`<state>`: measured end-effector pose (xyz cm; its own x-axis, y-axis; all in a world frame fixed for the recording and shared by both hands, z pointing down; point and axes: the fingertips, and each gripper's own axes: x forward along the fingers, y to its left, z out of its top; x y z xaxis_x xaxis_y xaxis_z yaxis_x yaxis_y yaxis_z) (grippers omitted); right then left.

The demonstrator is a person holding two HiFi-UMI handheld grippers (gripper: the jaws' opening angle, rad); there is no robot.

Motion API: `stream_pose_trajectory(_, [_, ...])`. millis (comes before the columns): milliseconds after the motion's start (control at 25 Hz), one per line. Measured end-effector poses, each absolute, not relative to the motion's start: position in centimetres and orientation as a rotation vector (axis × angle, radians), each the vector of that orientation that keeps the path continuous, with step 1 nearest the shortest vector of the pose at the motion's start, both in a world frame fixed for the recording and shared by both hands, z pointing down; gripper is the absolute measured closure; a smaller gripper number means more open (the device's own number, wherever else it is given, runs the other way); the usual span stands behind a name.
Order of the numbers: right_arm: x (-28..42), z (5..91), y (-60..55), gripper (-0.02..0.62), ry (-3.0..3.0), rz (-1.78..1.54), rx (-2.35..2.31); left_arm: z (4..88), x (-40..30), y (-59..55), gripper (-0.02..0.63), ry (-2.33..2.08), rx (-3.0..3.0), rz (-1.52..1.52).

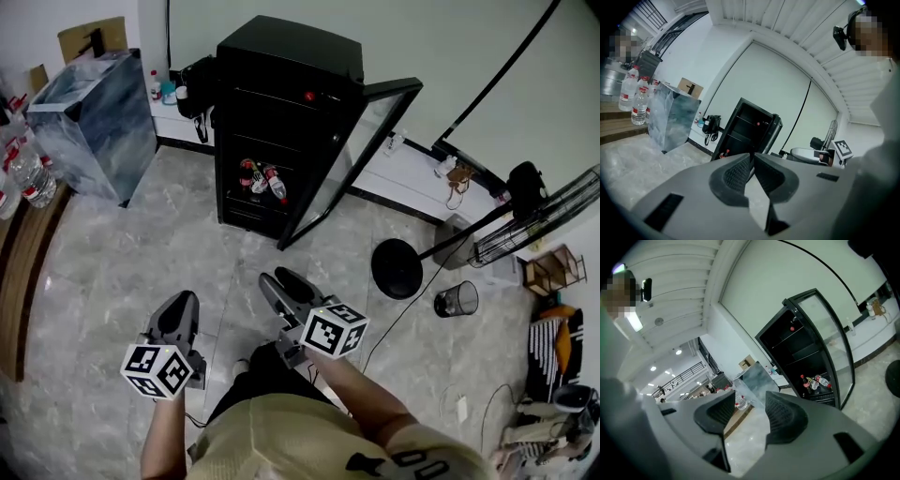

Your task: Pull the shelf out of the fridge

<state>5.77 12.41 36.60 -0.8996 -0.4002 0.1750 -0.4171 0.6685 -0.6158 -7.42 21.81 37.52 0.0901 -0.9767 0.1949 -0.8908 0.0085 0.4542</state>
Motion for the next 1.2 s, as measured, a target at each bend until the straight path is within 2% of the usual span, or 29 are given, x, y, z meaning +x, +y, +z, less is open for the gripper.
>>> stream_pose_trajectory(320, [2.8,39.0,2.9,0.402,-2.825,1.231,0.863,38.6,-10.7,14.7,0.588,-1.851,1.899,-0.285])
stream_pose_trajectory(760, [-2.4,44.1,-13.5,0.410,-2.700,1.468,1.102,40.9,-16.4,-1.6,0.588,-1.815,1.906,-0.290])
stream_pose_trajectory(1200, [-3.8,49.6,-24.1,0.411,-2.598,1.585,1.291,45.1,-19.2,-12.6,0.588,-1.789,1.889,-0.253])
